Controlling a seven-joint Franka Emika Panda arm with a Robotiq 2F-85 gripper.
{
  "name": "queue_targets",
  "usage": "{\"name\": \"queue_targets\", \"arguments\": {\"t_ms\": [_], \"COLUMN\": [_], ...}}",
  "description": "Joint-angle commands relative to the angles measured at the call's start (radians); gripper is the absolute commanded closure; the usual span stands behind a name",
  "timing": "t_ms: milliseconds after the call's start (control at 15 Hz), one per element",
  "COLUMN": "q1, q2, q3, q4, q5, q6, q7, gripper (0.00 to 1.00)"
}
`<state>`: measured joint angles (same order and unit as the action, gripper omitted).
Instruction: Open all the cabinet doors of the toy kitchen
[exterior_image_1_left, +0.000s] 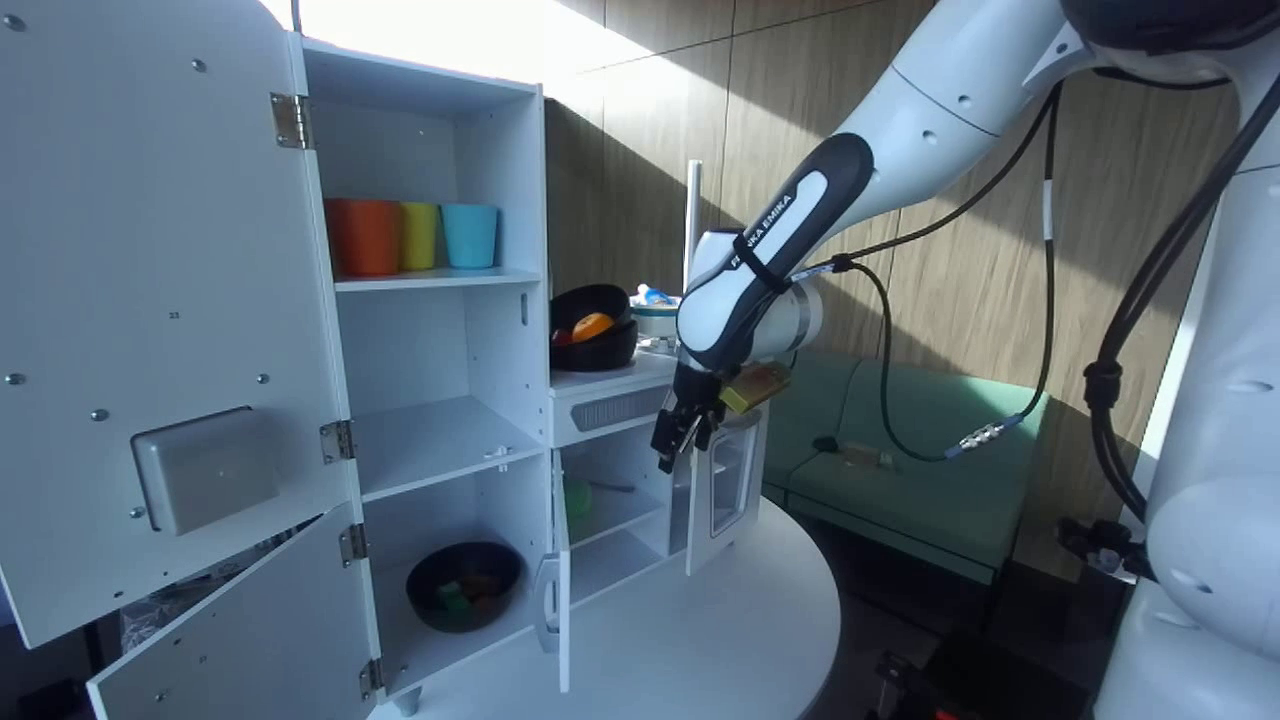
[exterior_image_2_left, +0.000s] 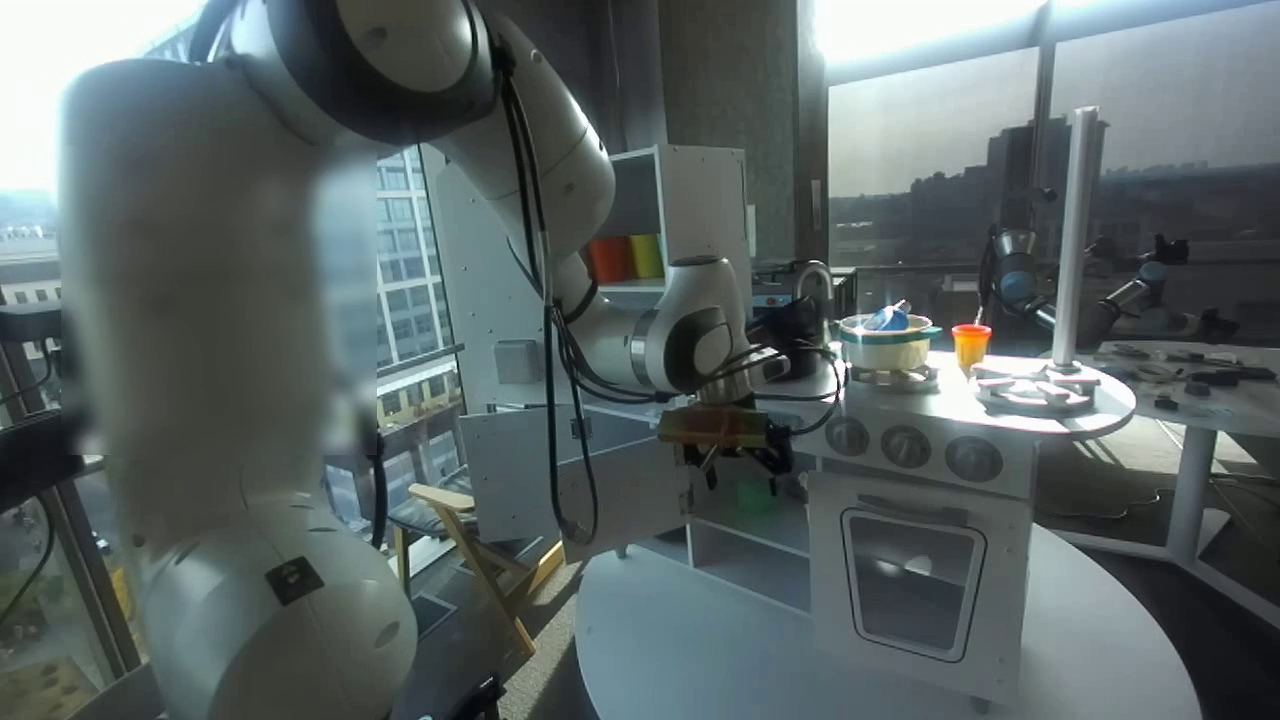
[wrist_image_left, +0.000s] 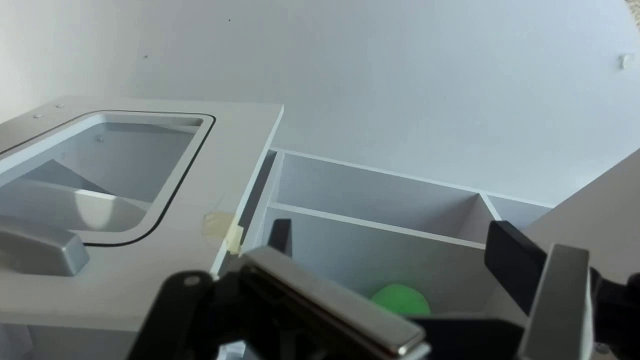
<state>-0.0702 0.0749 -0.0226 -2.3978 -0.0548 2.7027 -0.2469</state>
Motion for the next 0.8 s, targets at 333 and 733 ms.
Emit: {"name": "queue_targets", "arguments": {"t_ms": [333, 733], "q1": [-0.018, -0.024], "q2": [0.113, 0.197], "q3": [0.004, -0.033], "q4": [0.085, 0.175], "q5": [-0.066, -0.243], "q6": [0.032, 0.1], "q7": [-0.419, -0.375], "gripper": [0.0, 0.0]}}
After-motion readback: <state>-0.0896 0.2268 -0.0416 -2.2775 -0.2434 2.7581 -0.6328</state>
